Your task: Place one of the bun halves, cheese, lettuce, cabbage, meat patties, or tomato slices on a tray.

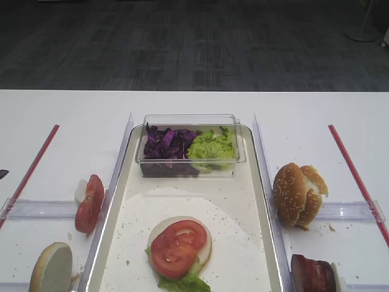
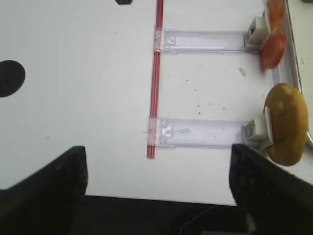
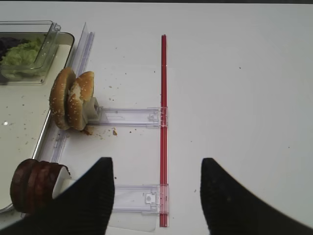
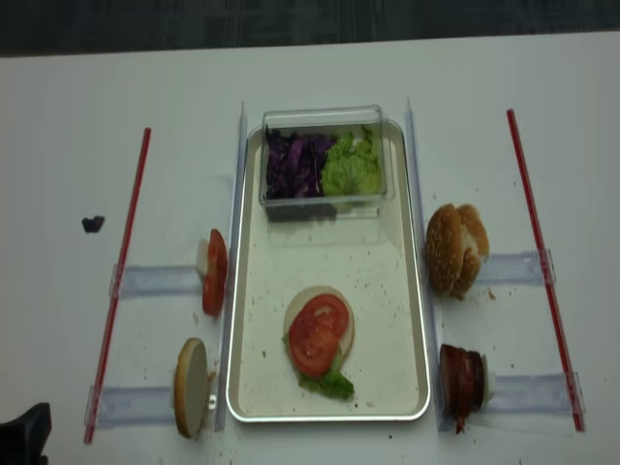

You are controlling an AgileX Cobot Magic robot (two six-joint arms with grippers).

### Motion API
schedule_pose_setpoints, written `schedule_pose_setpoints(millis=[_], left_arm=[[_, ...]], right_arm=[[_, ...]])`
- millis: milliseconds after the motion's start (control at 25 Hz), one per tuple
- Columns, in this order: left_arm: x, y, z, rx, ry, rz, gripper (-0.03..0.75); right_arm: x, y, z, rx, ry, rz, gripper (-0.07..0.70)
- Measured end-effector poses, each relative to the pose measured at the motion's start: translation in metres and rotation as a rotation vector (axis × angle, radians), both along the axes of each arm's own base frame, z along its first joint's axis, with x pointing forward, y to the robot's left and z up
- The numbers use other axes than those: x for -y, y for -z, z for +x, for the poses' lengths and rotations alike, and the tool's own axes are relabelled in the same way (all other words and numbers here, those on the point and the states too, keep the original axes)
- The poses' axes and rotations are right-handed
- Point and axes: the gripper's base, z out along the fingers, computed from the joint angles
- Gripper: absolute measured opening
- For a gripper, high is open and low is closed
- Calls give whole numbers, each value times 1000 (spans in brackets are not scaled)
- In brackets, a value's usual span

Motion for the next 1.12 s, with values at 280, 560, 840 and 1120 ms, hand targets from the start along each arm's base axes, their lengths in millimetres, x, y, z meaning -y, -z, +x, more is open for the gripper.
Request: schedule_pose_setpoints(millis=[280, 560, 840, 1120], left_arm=[[2, 1, -8, 82, 17, -7, 545], [4, 1, -24, 191, 50, 7, 545], [4, 1, -30, 236, 58, 20, 545], [4, 1, -30, 236, 60, 21, 545]], right_arm=[[0, 0, 0, 0, -2, -4, 427], [0, 0, 0, 0, -2, -4, 426], [0, 0, 0, 0, -2, -4, 427], [0, 0, 0, 0, -2, -4, 427]])
